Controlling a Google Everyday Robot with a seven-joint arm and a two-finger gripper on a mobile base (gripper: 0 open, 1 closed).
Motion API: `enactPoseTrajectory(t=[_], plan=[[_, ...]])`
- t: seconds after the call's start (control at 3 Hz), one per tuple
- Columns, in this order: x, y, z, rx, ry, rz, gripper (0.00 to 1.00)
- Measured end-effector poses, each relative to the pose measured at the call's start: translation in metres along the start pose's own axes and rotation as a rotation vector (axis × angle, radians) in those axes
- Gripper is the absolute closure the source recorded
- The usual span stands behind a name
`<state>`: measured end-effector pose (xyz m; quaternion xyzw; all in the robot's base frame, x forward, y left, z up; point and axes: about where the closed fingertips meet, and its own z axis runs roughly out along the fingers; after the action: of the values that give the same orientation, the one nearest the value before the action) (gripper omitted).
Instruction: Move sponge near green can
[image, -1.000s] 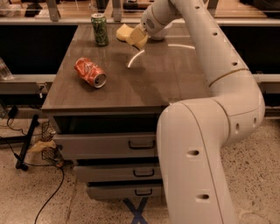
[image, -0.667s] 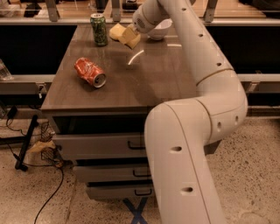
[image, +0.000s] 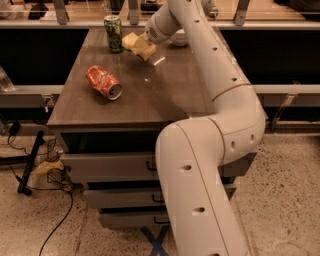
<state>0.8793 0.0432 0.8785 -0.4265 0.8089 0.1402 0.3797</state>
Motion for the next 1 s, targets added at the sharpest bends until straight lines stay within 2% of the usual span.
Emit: enactPoseTrajectory(t=[0.33, 0.67, 1.0], plan=[[0.001, 0.004, 0.01, -0.018, -0.004, 0.022, 0.6], [-0.003, 0.012, 0.016, -0.045, -0.019, 0.025, 0.29], [-0.008, 0.019, 0.019, -0.062, -0.027, 0.018, 0.05]])
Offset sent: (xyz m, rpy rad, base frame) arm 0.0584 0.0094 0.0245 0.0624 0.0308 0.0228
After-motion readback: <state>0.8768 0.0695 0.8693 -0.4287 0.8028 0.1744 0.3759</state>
